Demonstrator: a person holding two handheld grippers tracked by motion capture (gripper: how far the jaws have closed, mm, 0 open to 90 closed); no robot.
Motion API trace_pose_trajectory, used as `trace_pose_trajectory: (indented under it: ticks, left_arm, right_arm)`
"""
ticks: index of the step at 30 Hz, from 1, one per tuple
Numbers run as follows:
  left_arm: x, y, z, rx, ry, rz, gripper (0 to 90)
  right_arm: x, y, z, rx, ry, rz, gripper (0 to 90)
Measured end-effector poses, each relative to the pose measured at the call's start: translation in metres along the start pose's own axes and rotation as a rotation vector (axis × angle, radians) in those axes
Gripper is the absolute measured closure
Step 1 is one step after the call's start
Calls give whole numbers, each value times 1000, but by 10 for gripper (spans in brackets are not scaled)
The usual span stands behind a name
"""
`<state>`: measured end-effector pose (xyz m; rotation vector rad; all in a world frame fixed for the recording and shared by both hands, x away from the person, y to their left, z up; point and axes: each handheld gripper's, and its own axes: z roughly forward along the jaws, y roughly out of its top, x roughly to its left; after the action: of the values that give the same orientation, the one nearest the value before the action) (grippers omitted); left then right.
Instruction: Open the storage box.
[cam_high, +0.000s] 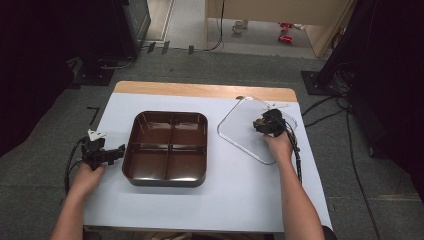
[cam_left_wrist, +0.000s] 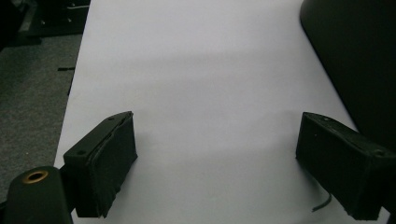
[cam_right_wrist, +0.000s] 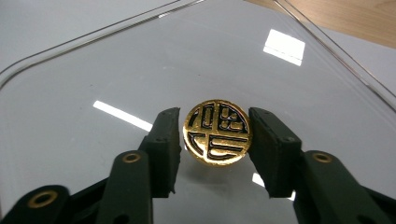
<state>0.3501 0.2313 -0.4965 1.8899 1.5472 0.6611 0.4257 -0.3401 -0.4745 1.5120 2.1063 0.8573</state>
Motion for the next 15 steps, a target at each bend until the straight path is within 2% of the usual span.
trace_pose_trajectory:
  ticks: [1, 5, 9, 12, 15]
  left_arm:
    - [0, 0, 0, 0, 0, 0, 121]
    - [0, 0, 0, 0, 0, 0, 121]
    - [0, 0, 0, 0, 0, 0, 121]
    - [0, 0, 0, 0, 0, 1, 121]
    - [0, 0, 0, 0, 0, 0, 121]
  right_arm:
    - [1, 0, 1, 13, 2, -2, 483]
    - [3, 1, -1, 20, -21, -14, 454]
    - [3, 4, -9, -9, -17, 17, 446]
    - [5, 7, -18, -29, 10, 30, 441]
    - [10, 9, -29, -39, 43, 23, 431]
